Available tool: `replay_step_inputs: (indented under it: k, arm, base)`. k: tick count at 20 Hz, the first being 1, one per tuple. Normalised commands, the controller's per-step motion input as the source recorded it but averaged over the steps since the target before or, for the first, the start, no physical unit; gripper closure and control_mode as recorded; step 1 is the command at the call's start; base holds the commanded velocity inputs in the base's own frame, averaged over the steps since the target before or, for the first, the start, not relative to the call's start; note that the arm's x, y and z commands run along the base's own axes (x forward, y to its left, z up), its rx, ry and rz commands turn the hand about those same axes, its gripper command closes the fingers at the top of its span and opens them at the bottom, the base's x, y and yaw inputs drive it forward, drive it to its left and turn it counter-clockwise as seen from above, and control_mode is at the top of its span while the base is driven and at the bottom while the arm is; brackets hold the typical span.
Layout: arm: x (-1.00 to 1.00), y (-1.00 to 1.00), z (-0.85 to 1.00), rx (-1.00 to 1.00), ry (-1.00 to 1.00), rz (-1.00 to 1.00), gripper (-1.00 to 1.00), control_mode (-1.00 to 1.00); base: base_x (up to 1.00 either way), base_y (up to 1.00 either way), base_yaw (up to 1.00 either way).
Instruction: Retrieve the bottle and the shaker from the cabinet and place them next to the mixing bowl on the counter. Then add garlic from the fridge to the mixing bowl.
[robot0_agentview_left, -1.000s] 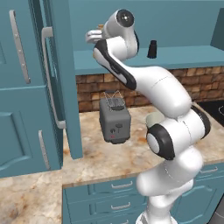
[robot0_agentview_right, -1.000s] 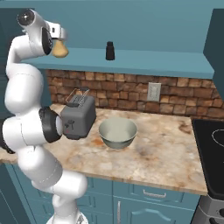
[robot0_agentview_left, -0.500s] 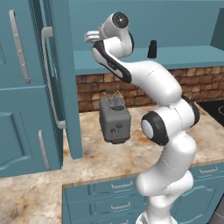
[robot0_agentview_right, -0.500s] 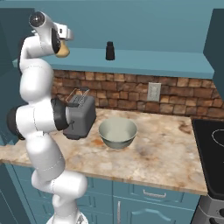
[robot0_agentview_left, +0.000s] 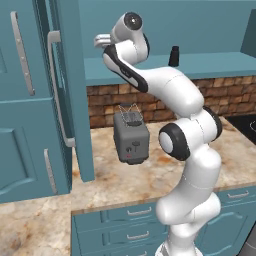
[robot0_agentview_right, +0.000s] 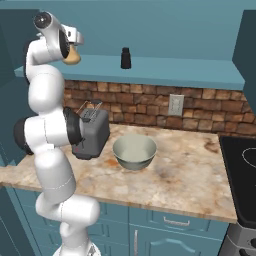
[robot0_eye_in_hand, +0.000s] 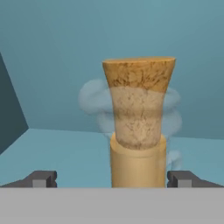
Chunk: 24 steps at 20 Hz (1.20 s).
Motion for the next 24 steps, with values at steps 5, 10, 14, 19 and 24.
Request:
replay_step_inputs:
  k: [5, 10, 14, 19, 24]
  arm:
    - [0.0, -0.04, 0.0, 0.0, 0.0, -0.02, -1.0, -1.0]
    - [0.02, -0.02, 0.0, 0.0, 0.0, -0.05, -1.0, -1.0]
    - [0.03, 0.0, 0.0, 0.0, 0.0, -0.05, -1.0, -1.0]
    - [0.05, -0.03, -0.06, 0.0, 0.0, -0.05, -1.0, -1.0]
    - [0.01, -0.01, 0.0, 0.0, 0.0, -0.02, -1.0, -1.0]
  base:
    - [0.0, 0.0, 0.0]
    - [0.0, 0.0, 0.0]
    - [0.0, 0.0, 0.0]
    - [0.0, 0.0, 0.0]
    - [0.0, 0.0, 0.0]
